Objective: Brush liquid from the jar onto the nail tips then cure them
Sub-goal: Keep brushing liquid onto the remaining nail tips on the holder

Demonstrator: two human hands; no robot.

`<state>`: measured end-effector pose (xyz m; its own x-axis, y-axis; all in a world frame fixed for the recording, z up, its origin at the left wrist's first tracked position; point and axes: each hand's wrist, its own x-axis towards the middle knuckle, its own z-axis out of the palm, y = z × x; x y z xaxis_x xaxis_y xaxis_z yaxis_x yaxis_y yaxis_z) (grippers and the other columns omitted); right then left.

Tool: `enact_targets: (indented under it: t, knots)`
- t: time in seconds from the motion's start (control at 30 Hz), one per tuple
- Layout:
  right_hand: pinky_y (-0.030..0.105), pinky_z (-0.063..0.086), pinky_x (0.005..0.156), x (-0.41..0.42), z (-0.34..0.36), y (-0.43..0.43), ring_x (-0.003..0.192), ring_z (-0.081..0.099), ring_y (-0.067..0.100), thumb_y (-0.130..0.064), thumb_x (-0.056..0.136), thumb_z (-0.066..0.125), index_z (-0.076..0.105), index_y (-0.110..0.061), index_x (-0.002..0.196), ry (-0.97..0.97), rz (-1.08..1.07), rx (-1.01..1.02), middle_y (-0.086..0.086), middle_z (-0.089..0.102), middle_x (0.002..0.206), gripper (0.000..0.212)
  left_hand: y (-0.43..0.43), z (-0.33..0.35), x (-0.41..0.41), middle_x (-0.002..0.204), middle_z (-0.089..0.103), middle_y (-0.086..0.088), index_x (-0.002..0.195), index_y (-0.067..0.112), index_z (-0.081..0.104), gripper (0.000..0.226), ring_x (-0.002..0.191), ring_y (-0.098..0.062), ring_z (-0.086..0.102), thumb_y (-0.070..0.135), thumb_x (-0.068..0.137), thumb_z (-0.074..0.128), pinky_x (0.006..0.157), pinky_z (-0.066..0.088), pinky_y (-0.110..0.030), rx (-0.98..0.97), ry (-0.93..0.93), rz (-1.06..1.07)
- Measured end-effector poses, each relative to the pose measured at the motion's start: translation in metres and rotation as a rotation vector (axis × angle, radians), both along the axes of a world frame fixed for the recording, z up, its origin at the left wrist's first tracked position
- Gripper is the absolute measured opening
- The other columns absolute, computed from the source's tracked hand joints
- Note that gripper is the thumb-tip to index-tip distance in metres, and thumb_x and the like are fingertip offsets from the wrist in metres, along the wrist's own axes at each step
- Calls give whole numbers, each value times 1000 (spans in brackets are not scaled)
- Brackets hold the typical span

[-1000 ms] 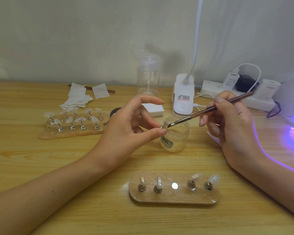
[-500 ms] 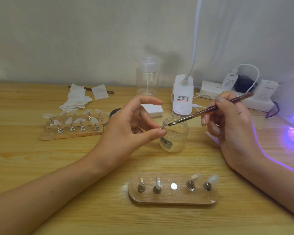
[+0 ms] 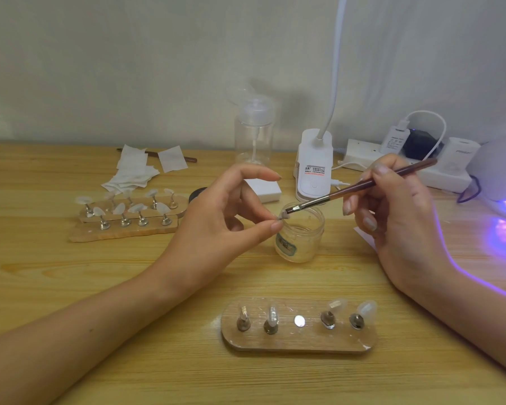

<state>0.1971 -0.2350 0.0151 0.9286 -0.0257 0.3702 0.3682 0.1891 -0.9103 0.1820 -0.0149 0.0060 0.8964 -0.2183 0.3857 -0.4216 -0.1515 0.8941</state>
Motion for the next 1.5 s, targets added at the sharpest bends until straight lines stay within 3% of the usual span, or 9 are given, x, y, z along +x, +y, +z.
enact_targets:
  t: [0.2,0.3,0.4,0.5,0.63,0.87,1.1,1.27,1.5]
  knots:
    - [30,17,45,2,-1,0,41,29,13,-14,103,39,50,-22,73,77,-66,-47,7,58,55,33,0,-1,1,77,65,7,121,28,61,45,81,-8,68,6,85,77,62,46,-48,2,-9,1]
    - [21,24,41,2,0,-1,39,31,11,-18,101,41,50,-24,72,20,-20,74,7,59,56,31,0,-1,1,77,66,9,121,27,61,45,80,-6,67,5,85,77,59,44,-43,10,-21,6]
    - [21,24,41,1,-1,0,40,32,11,-24,97,43,49,-21,76,3,30,16,7,60,57,22,0,-1,0,79,67,8,121,28,60,46,84,-9,68,5,85,77,56,42,-35,32,-47,14]
    - [24,20,41,2,-3,0,40,31,12,-19,101,40,48,-19,77,40,-13,-68,6,59,55,26,0,0,0,80,67,8,122,28,60,46,86,-10,68,5,86,77,57,43,-37,41,-61,18]
    - [27,20,43,2,-1,-2,39,30,11,-20,99,41,46,-18,78,28,-13,52,5,57,53,22,0,0,0,81,68,7,121,29,60,46,87,-12,69,5,86,77,58,44,-40,42,-66,17]
    - [32,16,44,3,-2,-1,41,31,13,-22,100,42,50,-20,77,40,-23,-56,6,60,58,24,0,0,-1,83,68,4,121,29,60,46,88,-14,68,4,86,76,58,44,-32,74,-106,21]
    - [31,18,45,1,-1,-1,42,30,13,-25,98,42,48,-19,79,-16,7,-37,4,62,59,21,0,1,-2,83,68,4,121,29,60,44,89,-16,68,8,86,75,57,43,-25,76,-127,17]
    - [29,18,46,3,-2,-1,42,26,13,-15,104,40,49,-19,77,43,-73,-53,5,60,56,29,-1,2,-3,83,68,6,121,30,60,43,89,-17,68,14,84,74,58,44,-30,85,-138,28]
    - [21,22,41,2,-2,0,41,29,11,-22,102,42,51,-22,77,7,-6,-76,6,62,60,26,0,2,-3,83,68,6,121,30,60,45,89,-16,68,6,86,76,57,44,-33,88,-132,31]
